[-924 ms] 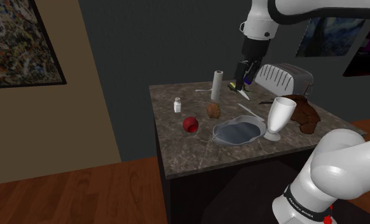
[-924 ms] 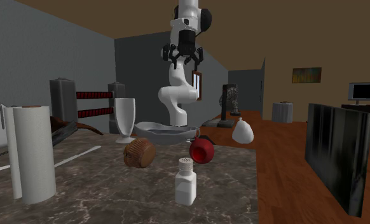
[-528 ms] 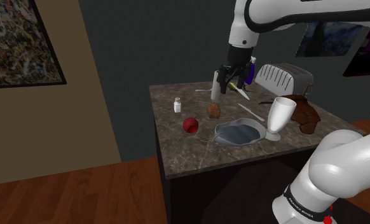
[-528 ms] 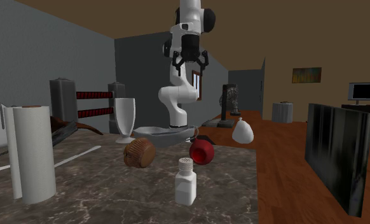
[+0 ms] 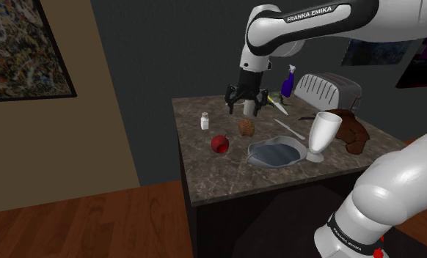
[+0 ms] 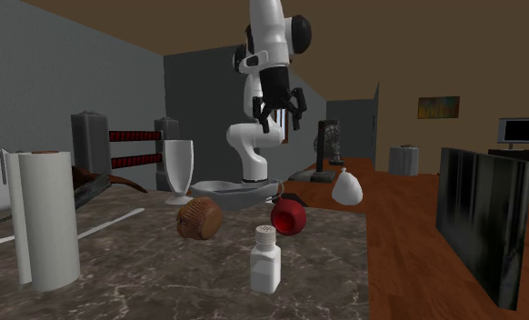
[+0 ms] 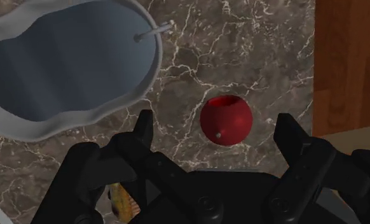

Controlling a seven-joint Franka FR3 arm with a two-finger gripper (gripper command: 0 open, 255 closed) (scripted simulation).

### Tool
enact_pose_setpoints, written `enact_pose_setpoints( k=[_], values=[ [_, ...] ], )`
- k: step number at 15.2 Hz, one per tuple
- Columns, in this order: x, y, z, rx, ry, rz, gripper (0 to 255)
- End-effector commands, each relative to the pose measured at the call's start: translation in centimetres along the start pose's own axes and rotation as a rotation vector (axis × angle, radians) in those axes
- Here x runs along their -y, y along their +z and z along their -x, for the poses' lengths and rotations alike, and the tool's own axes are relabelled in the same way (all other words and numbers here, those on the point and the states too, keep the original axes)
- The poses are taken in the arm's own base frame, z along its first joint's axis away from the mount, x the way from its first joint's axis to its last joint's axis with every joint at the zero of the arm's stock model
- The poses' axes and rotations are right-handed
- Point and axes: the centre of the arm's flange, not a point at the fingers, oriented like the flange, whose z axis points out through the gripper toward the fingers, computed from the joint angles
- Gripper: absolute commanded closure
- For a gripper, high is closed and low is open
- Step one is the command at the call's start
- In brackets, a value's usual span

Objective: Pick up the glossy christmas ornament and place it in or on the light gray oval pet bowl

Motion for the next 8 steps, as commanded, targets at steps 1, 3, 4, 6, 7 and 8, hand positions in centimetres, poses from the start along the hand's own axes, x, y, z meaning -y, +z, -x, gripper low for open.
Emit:
enact_pose_setpoints(
  k=[1,3,4,6,7,8],
  values=[
    [0.4,1.8,-2.1,0.023,0.139,-0.029,0],
    [0.6,3.5,-4.3,0.046,0.269,-0.057,0],
    [0.6,4.4,-5.3,0.057,0.334,-0.071,0],
    [0.5,6.2,-7.4,0.079,0.464,-0.099,0],
    [0.3,7.1,-8.5,0.091,0.529,-0.113,0],
    [0.1,8.0,-9.5,0.102,0.594,-0.127,0]
  ],
)
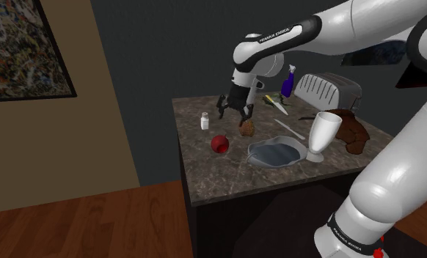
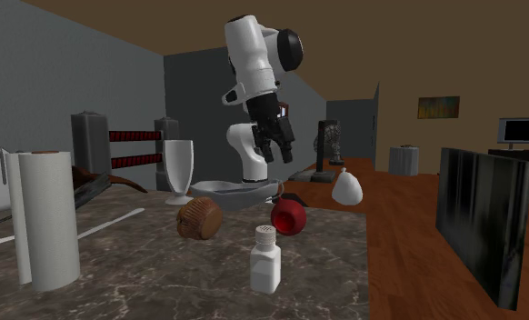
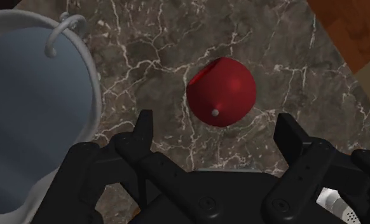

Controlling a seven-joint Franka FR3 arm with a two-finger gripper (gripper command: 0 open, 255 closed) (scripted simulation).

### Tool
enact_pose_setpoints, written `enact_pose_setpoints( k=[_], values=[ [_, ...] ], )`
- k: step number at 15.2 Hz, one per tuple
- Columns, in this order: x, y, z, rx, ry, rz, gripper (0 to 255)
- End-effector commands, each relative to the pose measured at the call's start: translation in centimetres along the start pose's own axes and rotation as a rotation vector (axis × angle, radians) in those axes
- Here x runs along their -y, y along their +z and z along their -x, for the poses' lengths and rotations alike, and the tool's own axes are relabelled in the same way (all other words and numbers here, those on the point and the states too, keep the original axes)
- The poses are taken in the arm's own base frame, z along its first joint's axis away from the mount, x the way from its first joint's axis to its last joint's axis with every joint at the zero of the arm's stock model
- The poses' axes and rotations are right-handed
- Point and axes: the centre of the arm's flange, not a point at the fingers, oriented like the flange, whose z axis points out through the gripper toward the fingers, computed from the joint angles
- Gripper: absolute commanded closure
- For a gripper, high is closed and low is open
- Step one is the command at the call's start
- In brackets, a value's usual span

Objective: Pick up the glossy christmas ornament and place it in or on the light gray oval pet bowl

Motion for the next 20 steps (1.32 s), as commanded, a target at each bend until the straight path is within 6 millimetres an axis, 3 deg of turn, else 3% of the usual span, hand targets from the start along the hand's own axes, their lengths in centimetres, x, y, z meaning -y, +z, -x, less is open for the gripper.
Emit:
enact_pose_setpoints(
  k=[1,10,17,18,20],
  values=[
    [0.4,1.6,-2.2,0.023,0.137,-0.029,0],
    [0.6,6.0,-2.6,0.028,0.168,-0.036,0],
    [0.6,6.0,-2.6,0.028,0.168,-0.036,0],
    [0.6,6.0,-2.6,0.028,0.168,-0.036,255],
    [0.6,6.0,-2.6,0.028,0.168,-0.036,255]
  ],
)
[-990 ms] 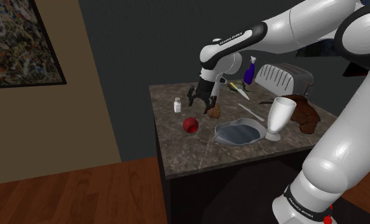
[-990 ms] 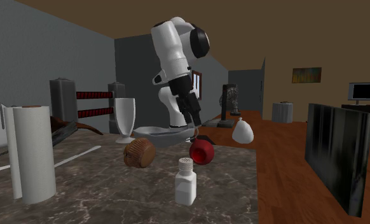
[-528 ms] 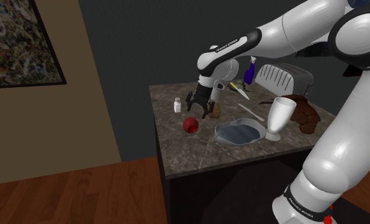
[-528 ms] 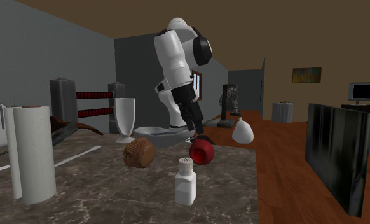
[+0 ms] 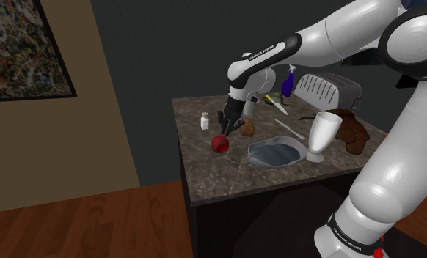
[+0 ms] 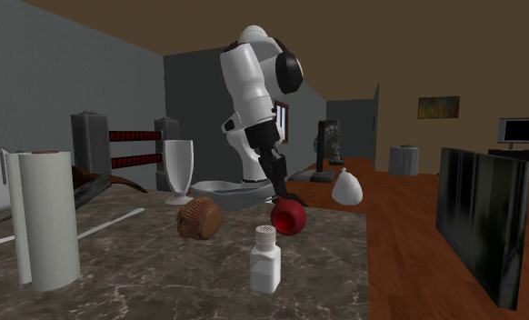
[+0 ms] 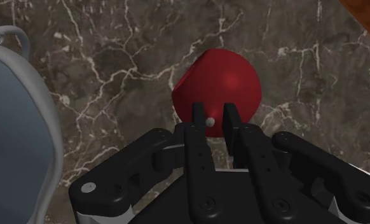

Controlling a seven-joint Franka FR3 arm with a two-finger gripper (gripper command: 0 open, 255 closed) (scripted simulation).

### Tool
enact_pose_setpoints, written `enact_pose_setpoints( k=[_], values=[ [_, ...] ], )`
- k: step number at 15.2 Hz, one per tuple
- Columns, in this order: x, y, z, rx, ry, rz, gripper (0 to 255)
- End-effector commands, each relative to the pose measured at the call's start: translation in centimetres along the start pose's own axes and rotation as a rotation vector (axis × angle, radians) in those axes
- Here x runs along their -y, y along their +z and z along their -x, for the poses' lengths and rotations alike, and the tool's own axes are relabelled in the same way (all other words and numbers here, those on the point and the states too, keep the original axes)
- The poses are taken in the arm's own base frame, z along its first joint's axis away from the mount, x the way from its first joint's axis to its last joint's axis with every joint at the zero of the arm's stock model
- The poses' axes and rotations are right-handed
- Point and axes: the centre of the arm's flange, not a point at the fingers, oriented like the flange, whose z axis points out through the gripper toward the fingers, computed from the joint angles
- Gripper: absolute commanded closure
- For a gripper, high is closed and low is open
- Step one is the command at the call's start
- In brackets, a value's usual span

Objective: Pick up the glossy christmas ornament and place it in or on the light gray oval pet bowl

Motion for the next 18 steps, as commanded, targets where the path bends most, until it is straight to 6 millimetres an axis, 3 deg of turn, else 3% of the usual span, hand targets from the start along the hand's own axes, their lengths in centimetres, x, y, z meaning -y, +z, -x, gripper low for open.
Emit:
enact_pose_setpoints(
  k=[1,7,13,14,15,18],
  values=[
    [0.0,0.0,0.0,0.0,0.0,0.0,255],
    [0.0,0.0,0.0,0.0,0.0,0.0,255],
    [0.3,-3.0,0.9,0.0,0.0,0.0,255],
    [0.3,-2.4,0.8,0.0,0.0,0.0,255],
    [0.3,-2.4,0.8,0.0,0.0,0.0,0],
    [-7.1,-0.4,-1.8,0.02,0.124,-0.31,0]
  ],
)
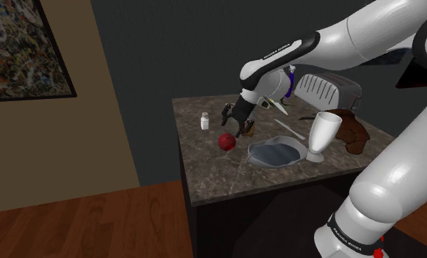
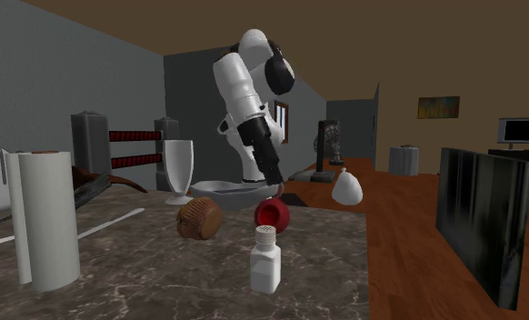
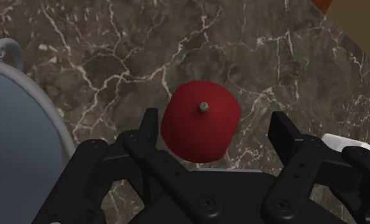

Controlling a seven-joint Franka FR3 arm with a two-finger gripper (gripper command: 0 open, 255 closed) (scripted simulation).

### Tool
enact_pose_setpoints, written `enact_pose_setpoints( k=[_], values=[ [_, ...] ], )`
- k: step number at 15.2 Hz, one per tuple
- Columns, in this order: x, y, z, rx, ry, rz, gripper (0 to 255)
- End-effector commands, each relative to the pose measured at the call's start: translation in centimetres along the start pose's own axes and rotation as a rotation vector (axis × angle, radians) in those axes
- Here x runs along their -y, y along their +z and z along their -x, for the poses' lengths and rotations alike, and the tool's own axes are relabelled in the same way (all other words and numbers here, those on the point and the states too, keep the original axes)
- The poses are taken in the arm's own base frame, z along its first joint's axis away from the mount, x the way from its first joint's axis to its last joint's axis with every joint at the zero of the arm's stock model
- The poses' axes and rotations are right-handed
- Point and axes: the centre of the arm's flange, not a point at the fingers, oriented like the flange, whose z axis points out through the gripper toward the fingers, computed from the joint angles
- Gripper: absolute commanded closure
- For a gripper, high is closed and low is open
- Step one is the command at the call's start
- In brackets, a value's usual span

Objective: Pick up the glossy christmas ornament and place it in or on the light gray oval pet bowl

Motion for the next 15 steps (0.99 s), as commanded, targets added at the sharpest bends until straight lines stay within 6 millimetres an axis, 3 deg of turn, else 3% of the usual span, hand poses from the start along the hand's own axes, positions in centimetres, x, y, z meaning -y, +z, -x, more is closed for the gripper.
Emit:
enact_pose_setpoints(
  k=[1,9,15],
  values=[
    [-4.9,0.8,-2.2,0.002,0.095,-0.218,0],
    [-4.1,4.8,-2.3,0.002,0.095,-0.218,0],
    [-4.1,4.8,-2.3,0.002,0.095,-0.218,0]
  ],
)
